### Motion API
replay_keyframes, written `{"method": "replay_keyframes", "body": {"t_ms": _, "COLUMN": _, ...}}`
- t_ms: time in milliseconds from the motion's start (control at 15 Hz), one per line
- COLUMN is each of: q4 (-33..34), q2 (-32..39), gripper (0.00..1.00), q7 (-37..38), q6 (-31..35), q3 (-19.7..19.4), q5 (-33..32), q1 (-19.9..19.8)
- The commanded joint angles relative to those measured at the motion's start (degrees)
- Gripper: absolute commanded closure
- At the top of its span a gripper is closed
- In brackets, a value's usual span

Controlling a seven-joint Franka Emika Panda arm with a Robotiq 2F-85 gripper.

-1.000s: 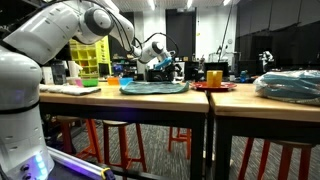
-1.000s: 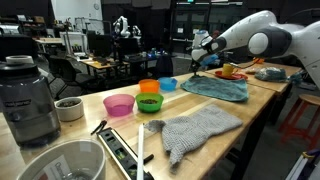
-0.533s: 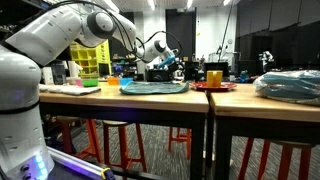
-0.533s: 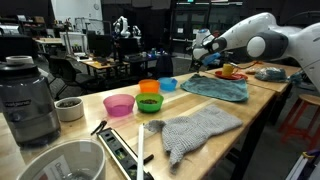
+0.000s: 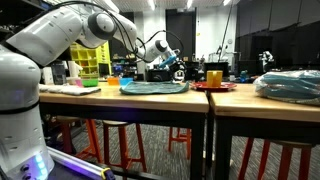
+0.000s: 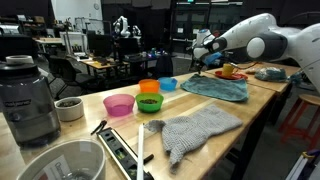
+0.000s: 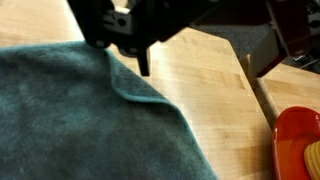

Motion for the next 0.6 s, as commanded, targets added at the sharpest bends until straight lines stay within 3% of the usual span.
{"method": "replay_keyframes", "body": {"t_ms": 0, "q4": 0.74, "q2": -1.01, "gripper": 0.0, "q7": -3.22, "q6": -2.32, "q3": 1.62, "q5": 2.17, "q1": -1.29}}
{"method": "replay_keyframes", "body": {"t_ms": 267, "q4": 0.47, "q2": -1.94, "gripper": 0.0, "q7": -3.46, "q6": -1.51, "q3": 1.98, "q5": 3.89, "q1": -1.79}}
{"method": "replay_keyframes", "body": {"t_ms": 533, "q4": -0.45, "q2": -3.12, "gripper": 0.0, "q7": -8.58, "q6": -3.25, "q3": 4.01, "q5": 6.9, "q1": -2.52}}
